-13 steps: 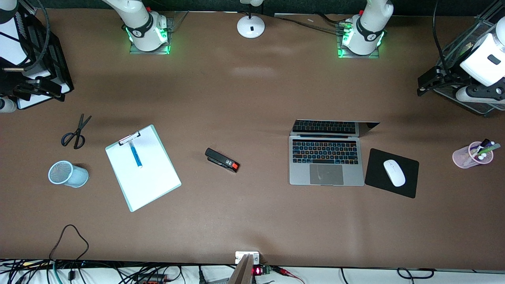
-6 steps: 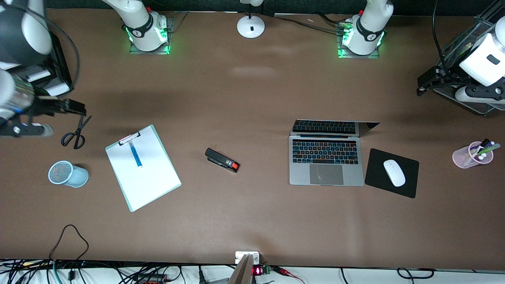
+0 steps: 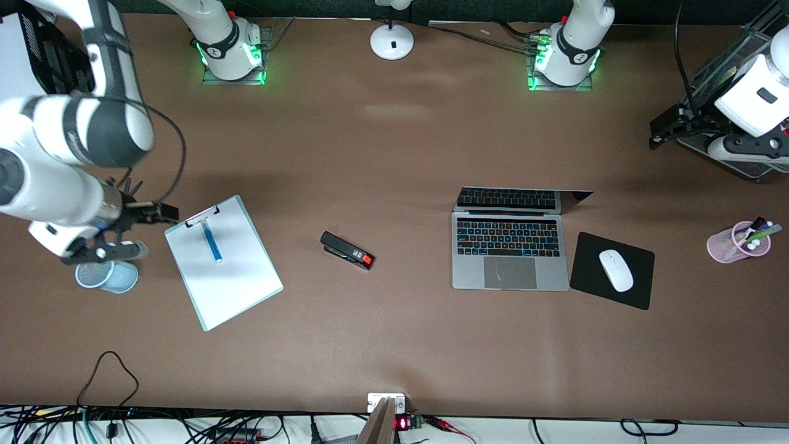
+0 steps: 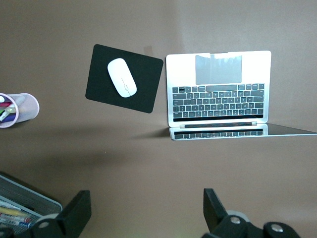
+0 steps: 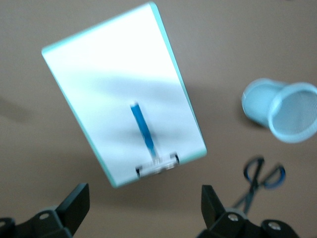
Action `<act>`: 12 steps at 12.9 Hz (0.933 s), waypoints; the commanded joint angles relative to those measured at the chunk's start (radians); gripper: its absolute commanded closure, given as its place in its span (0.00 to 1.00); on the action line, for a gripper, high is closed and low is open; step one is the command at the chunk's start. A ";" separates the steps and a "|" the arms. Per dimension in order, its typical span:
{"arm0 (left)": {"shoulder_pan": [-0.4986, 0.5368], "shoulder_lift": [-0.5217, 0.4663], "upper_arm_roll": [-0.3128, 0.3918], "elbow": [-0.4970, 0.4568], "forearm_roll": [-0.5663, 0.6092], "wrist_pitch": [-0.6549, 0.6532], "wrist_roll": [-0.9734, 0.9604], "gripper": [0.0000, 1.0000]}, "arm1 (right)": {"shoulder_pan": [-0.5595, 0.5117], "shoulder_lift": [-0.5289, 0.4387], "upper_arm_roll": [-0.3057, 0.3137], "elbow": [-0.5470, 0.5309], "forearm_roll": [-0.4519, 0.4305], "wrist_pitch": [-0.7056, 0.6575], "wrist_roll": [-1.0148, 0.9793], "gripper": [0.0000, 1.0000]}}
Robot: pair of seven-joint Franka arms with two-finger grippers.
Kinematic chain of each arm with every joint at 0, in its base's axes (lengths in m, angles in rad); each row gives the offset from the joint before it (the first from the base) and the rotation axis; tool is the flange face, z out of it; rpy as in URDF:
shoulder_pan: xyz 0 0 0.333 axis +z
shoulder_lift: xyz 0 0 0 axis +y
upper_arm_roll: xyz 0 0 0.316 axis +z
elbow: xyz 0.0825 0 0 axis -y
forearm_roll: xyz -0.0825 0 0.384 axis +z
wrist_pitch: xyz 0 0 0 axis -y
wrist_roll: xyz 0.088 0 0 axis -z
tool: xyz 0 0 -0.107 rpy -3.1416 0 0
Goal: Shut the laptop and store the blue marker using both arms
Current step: 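Move the right gripper to the marker while the left gripper reaches the laptop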
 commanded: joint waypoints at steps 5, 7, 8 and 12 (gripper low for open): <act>-0.016 0.170 -0.003 0.055 -0.005 -0.009 -0.003 0.00 | -0.013 0.192 -0.007 0.031 0.089 0.136 -0.306 0.00; -0.028 0.220 -0.004 0.063 -0.013 -0.018 -0.011 0.00 | -0.019 0.232 -0.007 0.031 0.094 0.167 -0.340 0.00; -0.054 0.239 -0.004 0.061 -0.015 -0.035 -0.015 0.00 | -0.019 0.250 -0.007 0.031 0.094 0.192 -0.346 0.00; -0.109 0.328 -0.004 0.046 -0.019 -0.132 -0.064 0.00 | -0.013 0.313 0.015 0.031 0.095 0.241 -0.372 0.00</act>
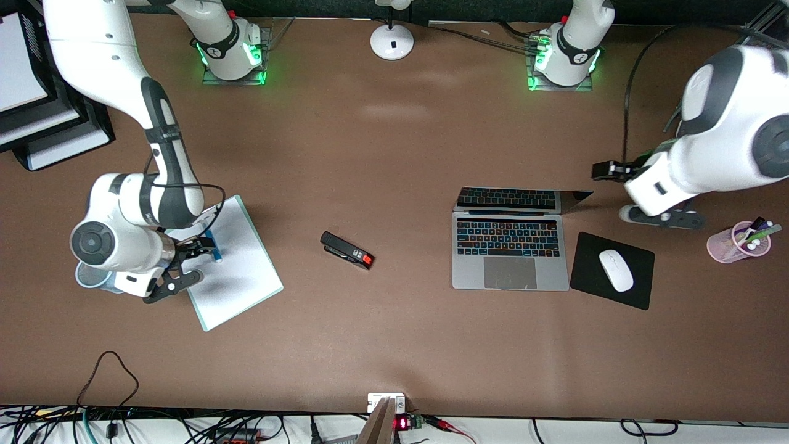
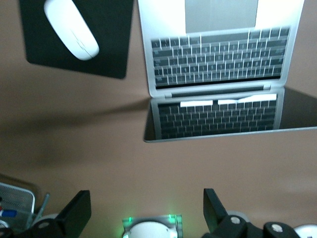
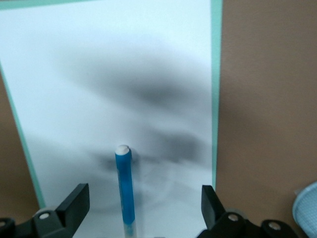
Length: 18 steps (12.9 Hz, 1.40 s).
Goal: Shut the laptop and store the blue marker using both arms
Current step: 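Move the right gripper to the marker while the left gripper reaches the laptop, then grasp the marker with the right gripper while the left gripper hooks the lid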
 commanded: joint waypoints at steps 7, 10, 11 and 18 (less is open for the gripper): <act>-0.126 0.147 0.004 -0.022 -0.069 -0.106 -0.207 0.00 | -0.001 0.052 0.019 0.018 0.022 0.005 -0.026 0.09; -0.129 0.165 0.004 -0.039 -0.076 -0.022 -0.206 0.00 | -0.001 0.061 0.019 0.020 0.065 0.006 -0.017 0.10; -0.131 0.177 0.004 -0.037 -0.077 0.003 -0.207 0.00 | -0.001 0.071 0.019 0.020 0.096 0.005 -0.023 0.10; -0.154 0.222 0.004 -0.020 -0.077 0.164 -0.206 0.00 | 0.001 0.084 0.019 0.021 0.082 0.009 -0.031 0.32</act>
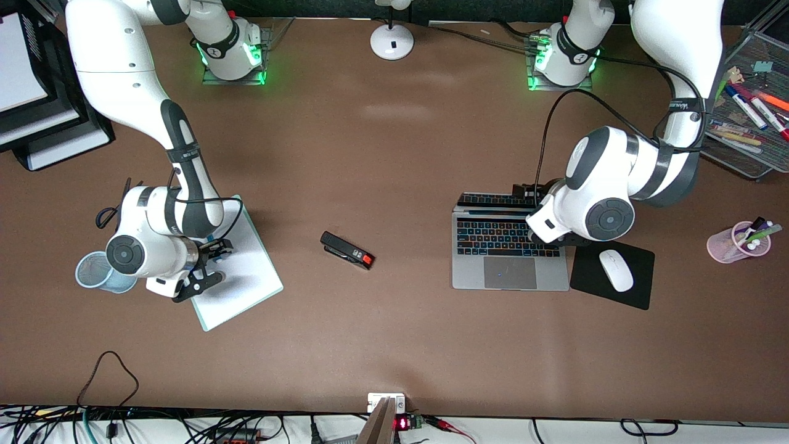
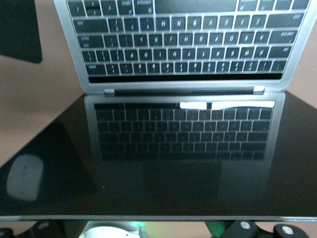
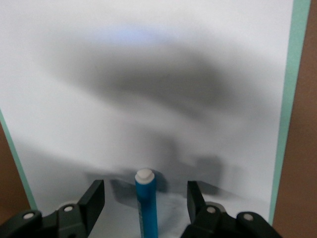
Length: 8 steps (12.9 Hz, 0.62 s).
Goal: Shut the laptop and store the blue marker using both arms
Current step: 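Grasp the marker with the right gripper while the left gripper hooks the lid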
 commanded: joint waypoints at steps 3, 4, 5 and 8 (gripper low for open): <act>-0.005 0.030 0.006 0.031 -0.021 0.077 0.001 0.00 | -0.001 0.007 0.003 0.020 0.012 0.007 -0.021 0.47; -0.005 0.052 0.006 0.043 -0.021 0.078 0.001 0.00 | -0.002 0.007 0.003 0.020 0.012 0.007 -0.021 0.48; -0.004 0.072 0.006 0.061 -0.022 0.080 -0.001 0.00 | -0.001 0.007 0.003 0.020 0.012 0.007 -0.021 0.52; 0.002 0.133 0.008 0.141 -0.070 0.085 -0.004 0.00 | -0.001 0.008 0.003 0.020 0.011 0.008 -0.030 0.62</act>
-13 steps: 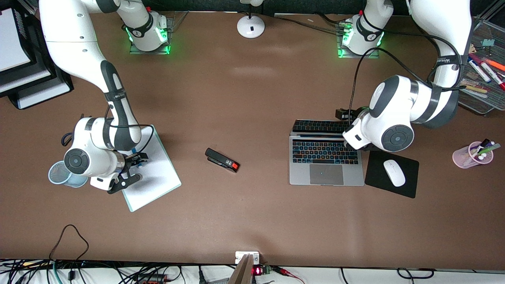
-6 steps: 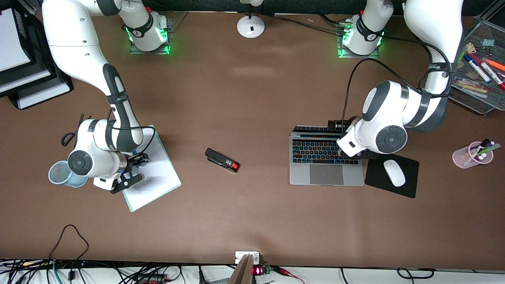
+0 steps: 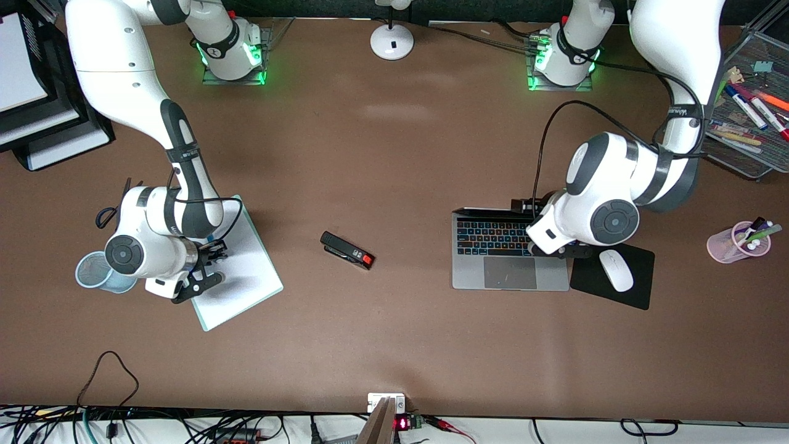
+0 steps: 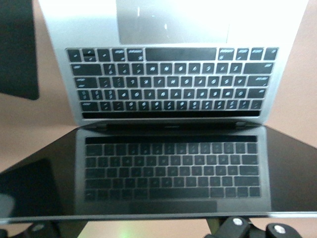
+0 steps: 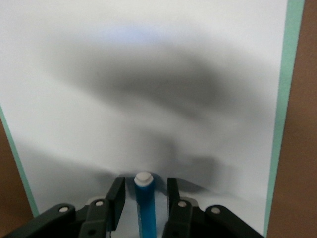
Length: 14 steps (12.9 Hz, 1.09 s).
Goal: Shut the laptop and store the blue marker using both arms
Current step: 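Lift the marker with the right gripper while the left gripper closes the lid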
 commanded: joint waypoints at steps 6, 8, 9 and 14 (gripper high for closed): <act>0.002 0.149 0.004 0.111 -0.046 0.149 0.008 0.00 | 0.001 0.007 0.002 0.013 0.012 0.004 -0.041 0.80; 0.002 0.169 0.006 0.136 -0.046 0.180 0.008 0.00 | 0.002 0.007 0.002 0.013 0.012 0.004 -0.038 0.84; -0.001 0.186 0.006 0.156 -0.046 0.180 0.006 0.00 | 0.002 0.004 0.002 0.015 0.014 0.004 -0.032 0.86; -0.010 0.235 0.008 0.168 -0.045 0.252 0.006 0.00 | 0.004 -0.007 -0.001 0.072 0.012 -0.007 -0.033 0.91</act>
